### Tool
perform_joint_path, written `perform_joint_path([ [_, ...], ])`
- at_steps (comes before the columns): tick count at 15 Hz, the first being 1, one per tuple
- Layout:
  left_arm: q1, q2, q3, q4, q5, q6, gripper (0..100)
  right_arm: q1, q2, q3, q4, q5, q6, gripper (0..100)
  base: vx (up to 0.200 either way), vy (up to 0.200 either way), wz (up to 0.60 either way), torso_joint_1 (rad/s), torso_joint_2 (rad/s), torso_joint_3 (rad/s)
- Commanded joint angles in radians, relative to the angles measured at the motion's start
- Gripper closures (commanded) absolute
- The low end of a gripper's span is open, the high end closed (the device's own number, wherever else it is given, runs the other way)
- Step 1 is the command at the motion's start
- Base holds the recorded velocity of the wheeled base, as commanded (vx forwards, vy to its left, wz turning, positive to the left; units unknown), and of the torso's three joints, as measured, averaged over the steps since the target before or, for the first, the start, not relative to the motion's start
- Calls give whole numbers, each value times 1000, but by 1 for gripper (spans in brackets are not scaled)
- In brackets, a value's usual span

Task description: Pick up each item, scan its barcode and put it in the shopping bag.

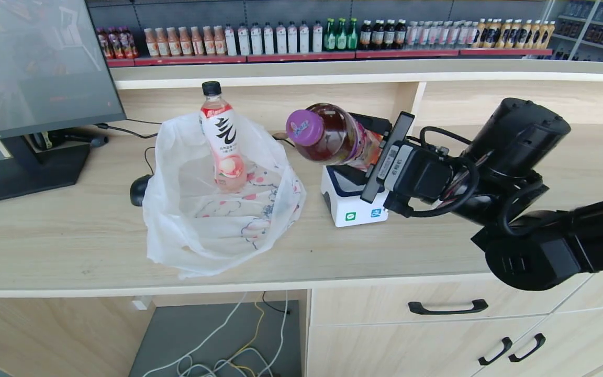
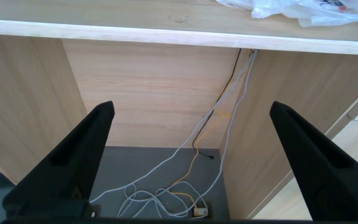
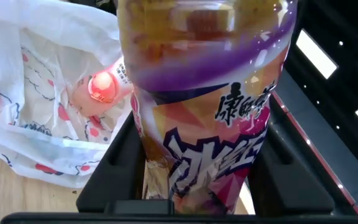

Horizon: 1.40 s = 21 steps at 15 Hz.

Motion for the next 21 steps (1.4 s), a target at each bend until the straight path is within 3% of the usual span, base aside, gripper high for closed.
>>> perform_joint_path([
  [1, 0, 0, 0, 0, 0, 0, 0, -50, 26, -3, -1, 24, -6, 100, 0, 0, 0, 0, 0, 0],
  [5, 0, 0, 0, 0, 0, 0, 0, -127, 46, -38, 2, 96, -9, 100, 0, 0, 0, 0, 0, 0],
  [21, 0, 0, 0, 0, 0, 0, 0, -104, 81, -47, 37, 145, -52, 100, 0, 0, 0, 0, 0, 0],
])
